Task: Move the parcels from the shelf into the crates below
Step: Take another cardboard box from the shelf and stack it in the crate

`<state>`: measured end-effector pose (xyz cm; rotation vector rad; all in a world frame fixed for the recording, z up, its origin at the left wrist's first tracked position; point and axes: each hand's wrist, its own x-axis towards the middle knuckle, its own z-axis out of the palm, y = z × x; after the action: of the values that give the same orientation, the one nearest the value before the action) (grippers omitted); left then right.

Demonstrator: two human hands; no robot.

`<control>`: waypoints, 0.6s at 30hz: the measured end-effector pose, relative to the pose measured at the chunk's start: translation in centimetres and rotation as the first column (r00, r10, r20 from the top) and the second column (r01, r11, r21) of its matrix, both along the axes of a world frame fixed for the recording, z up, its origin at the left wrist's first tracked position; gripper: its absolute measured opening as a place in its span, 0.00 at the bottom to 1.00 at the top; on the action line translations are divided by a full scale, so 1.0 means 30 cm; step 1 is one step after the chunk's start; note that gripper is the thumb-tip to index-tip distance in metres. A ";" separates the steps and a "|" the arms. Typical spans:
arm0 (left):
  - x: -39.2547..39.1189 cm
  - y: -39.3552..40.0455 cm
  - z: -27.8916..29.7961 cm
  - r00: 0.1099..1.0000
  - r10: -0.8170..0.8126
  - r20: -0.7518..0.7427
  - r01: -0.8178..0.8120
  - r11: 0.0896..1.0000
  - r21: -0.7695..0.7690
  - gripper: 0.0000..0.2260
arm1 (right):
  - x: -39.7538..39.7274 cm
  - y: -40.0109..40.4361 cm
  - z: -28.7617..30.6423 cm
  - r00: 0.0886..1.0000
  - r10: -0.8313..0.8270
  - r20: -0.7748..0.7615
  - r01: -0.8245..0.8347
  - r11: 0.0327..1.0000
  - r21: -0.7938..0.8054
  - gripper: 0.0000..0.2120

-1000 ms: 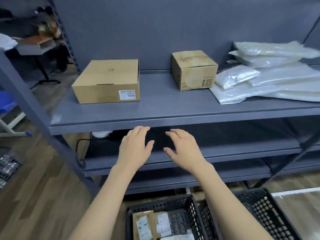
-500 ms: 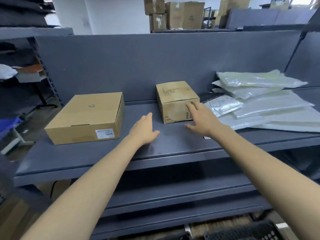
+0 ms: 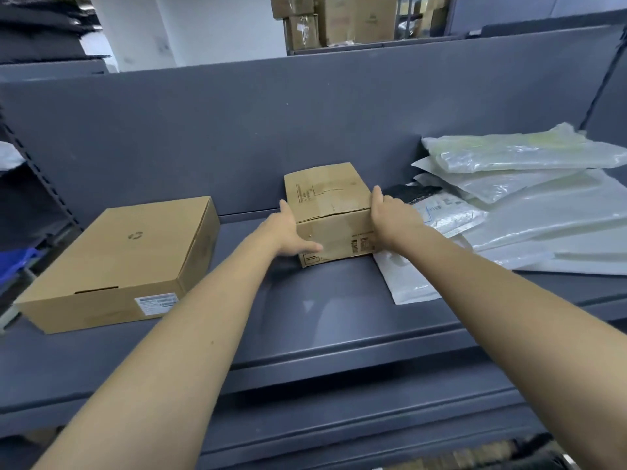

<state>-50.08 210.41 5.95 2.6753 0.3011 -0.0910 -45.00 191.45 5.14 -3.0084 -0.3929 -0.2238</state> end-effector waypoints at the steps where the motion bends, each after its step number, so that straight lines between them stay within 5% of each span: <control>1: 0.009 -0.007 -0.005 1.000 0.010 -0.002 -0.010 0.999 -0.047 0.47 | 0.003 -0.001 -0.014 1.000 0.013 -0.002 -0.013 1.000 0.026 0.28; 5: 0.004 -0.038 -0.003 0.993 0.070 0.100 -0.046 0.974 -0.223 0.27 | -0.041 -0.028 -0.019 0.996 0.091 0.019 -0.093 0.993 0.077 0.19; 8: -0.065 -0.050 0.021 0.980 0.115 0.165 -0.066 0.959 -0.277 0.25 | -0.101 -0.058 -0.004 0.985 0.162 0.067 -0.169 0.980 0.109 0.22; 12: -0.268 -0.103 0.061 0.937 0.249 0.243 -0.056 0.796 -0.602 0.16 | -0.227 -0.091 -0.005 0.957 0.197 0.212 -0.249 0.935 0.252 0.27; 18: -0.616 -0.130 0.033 0.862 0.443 0.247 -0.166 0.706 -0.688 0.32 | -0.557 -0.125 -0.054 0.911 0.280 0.302 -0.397 0.789 0.469 0.40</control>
<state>-68.58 206.51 6.93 1.8490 0.4846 0.3903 -61.72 187.70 3.53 -2.3298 -0.7506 -0.5338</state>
